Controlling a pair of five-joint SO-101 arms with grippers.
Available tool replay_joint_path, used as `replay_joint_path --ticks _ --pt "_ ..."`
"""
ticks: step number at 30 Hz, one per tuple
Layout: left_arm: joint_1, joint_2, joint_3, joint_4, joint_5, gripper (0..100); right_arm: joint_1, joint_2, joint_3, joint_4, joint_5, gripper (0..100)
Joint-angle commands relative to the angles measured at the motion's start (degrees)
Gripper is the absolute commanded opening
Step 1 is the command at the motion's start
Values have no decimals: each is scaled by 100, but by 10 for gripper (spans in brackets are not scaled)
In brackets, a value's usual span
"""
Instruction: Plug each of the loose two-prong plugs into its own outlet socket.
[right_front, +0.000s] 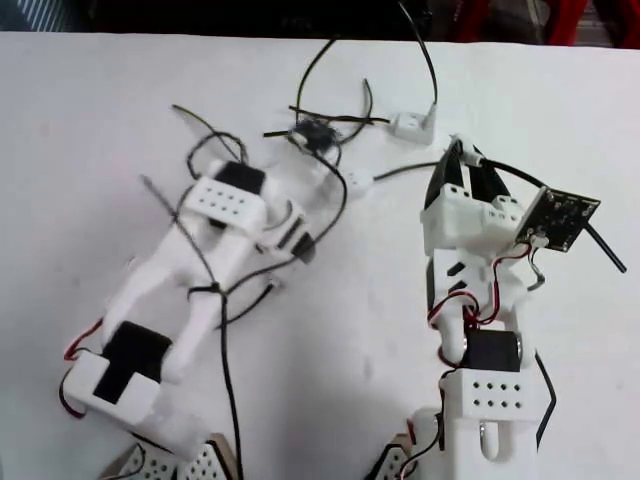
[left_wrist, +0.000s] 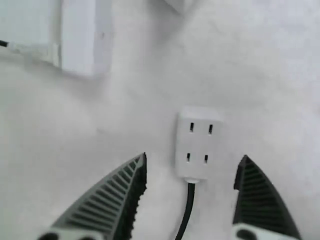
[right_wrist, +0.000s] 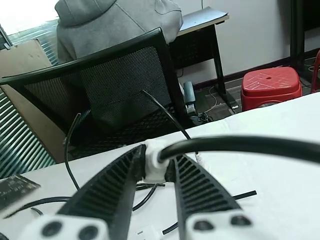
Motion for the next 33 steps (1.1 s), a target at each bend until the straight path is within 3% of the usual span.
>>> replay_joint_path --ticks 1,4,11,17,25,30,33 --pt "-321 -664 -527 457 97 237 -409 251 -97 13 607 19" --pt "-435 -1446 -246 545 114 209 -1086 919 -132 31 1284 19" --pt "-1218 -3767 1538 -273 123 199 -1543 2343 -589 84 1407 18" --pt "-2185 -5833 3508 -1160 211 208 -2255 2686 -1169 1086 1899 18" --pt "-3213 -7653 5266 -1336 132 264 -3178 2747 -1679 2079 2514 18" --pt "-3547 -8303 6347 -1697 -809 264 -3380 2897 -1688 2053 3042 18" --pt "-3644 -8620 7077 -2180 -985 264 -3380 3354 -1829 2044 3209 18"
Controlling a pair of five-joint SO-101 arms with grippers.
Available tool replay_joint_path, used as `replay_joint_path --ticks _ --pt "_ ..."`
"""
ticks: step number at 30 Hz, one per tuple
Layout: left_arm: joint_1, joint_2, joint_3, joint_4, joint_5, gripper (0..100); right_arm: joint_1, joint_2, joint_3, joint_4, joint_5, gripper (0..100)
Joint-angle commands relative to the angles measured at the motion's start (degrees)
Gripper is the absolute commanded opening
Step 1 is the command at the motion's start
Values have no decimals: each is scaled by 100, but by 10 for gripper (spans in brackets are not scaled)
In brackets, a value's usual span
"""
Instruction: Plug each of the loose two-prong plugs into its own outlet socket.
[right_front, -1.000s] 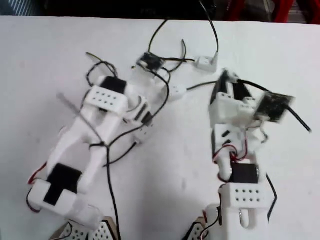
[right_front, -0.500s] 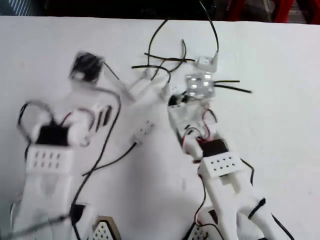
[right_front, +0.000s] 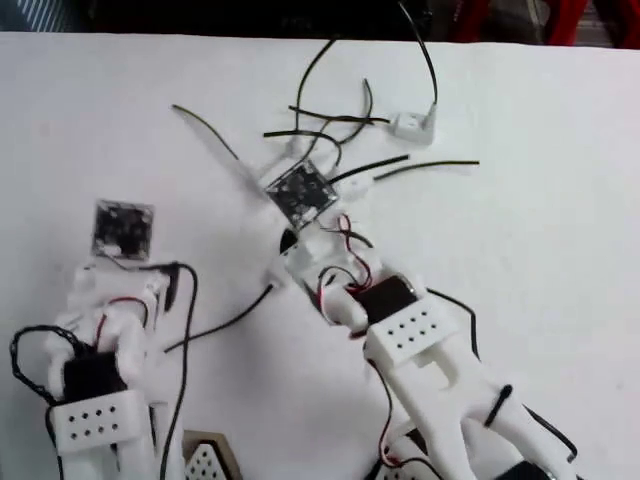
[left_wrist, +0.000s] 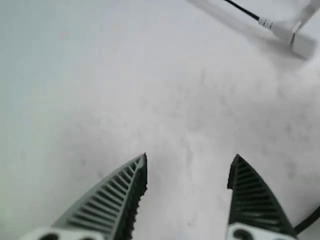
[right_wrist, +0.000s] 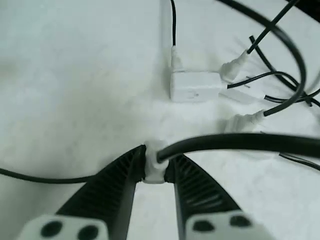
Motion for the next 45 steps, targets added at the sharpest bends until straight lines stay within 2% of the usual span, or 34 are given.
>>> replay_joint_path --ticks 1,8,13,17,39,45 --pt "-171 -523 905 -721 -281 264 -40 462 -527 -4 185 18" --pt "-505 -1402 1908 -1064 -281 264 -22 1525 -1143 -13 193 18" --pt "-505 -2079 2092 -800 -264 264 119 2053 -1187 -356 756 18" --pt "-505 -2343 2084 -519 -273 264 259 2299 -1187 -409 738 18" --pt "-356 -2369 2084 -484 -273 264 286 2352 -334 -426 738 18" --pt "-347 -2378 2084 -501 -273 264 585 2360 -325 -426 659 18"
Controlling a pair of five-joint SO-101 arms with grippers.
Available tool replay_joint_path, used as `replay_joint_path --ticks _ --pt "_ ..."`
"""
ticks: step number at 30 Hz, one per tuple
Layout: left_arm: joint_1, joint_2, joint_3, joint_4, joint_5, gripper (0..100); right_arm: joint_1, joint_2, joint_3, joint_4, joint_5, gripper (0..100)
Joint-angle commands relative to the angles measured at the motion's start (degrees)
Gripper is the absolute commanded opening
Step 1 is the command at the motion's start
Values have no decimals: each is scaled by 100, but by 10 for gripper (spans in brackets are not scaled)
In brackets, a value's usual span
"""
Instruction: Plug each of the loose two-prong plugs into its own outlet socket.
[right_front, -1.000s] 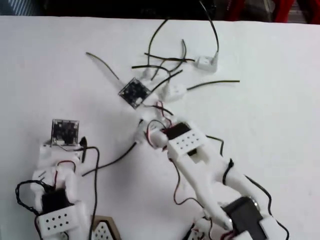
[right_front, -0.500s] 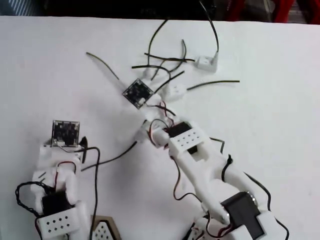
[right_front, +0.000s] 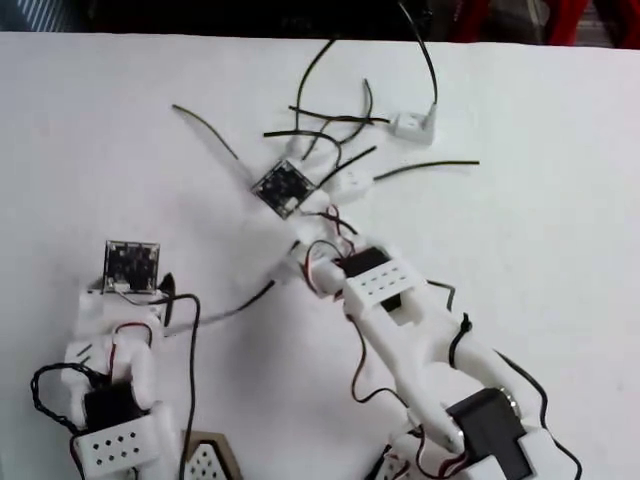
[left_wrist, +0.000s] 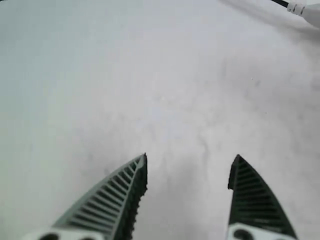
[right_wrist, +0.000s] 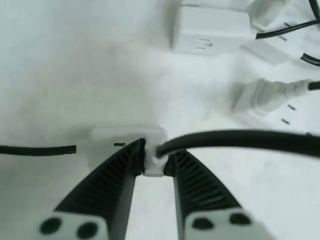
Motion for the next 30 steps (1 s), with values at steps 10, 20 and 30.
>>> replay_joint_path --ticks 10,20,30 --pt "40 -75 -35 79 -35 261 -4 558 273 -1262 -870 17" --pt "40 -75 -35 123 -35 260 -13 409 431 -1543 -870 17" --pt "40 -75 -35 123 0 263 -110 -1015 642 -602 -1108 17"
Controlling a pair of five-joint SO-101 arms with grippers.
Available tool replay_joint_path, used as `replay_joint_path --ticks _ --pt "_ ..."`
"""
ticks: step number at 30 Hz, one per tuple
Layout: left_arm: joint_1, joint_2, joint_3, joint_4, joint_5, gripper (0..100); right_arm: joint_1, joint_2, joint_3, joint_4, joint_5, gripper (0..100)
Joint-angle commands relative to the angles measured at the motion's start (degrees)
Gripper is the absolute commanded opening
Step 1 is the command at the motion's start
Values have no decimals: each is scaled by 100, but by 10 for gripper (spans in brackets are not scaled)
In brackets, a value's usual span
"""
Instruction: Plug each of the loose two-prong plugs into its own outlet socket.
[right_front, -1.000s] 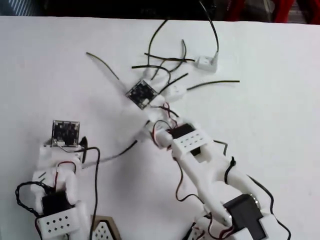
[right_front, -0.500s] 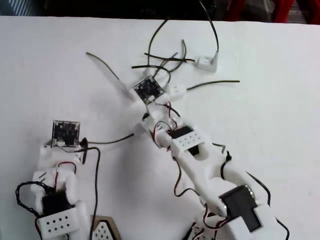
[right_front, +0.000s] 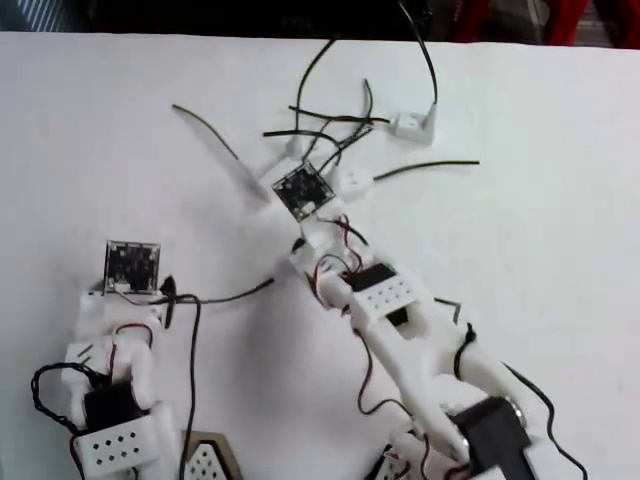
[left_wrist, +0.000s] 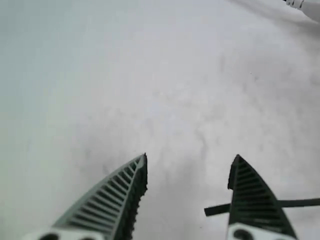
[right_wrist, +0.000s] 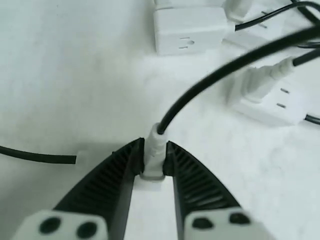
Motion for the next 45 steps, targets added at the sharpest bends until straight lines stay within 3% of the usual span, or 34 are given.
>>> replay_joint_path --ticks 1,8,17,24,32,35,41,45 --pt "40 -84 -35 18 0 264 -145 -699 0 330 -369 17" --pt "268 -101 -44 -404 62 263 -734 -1921 308 716 -563 17" --pt "330 -101 -44 -1442 1653 264 -1930 -3354 1213 743 -519 17" --pt "796 -101 -114 -1442 2084 260 -2519 -3538 1451 708 -519 17" --pt "1059 -101 -141 -1415 2400 260 -2659 -3530 1468 708 -527 17" --pt "1086 -145 -325 -1020 2391 260 -2651 -3530 1468 708 -527 17" --pt "1534 -541 -1064 800 2382 262 -2651 -3530 1468 708 -536 17" --pt "1710 -541 -1257 1143 2382 262 -2659 -3530 1468 708 -563 17"
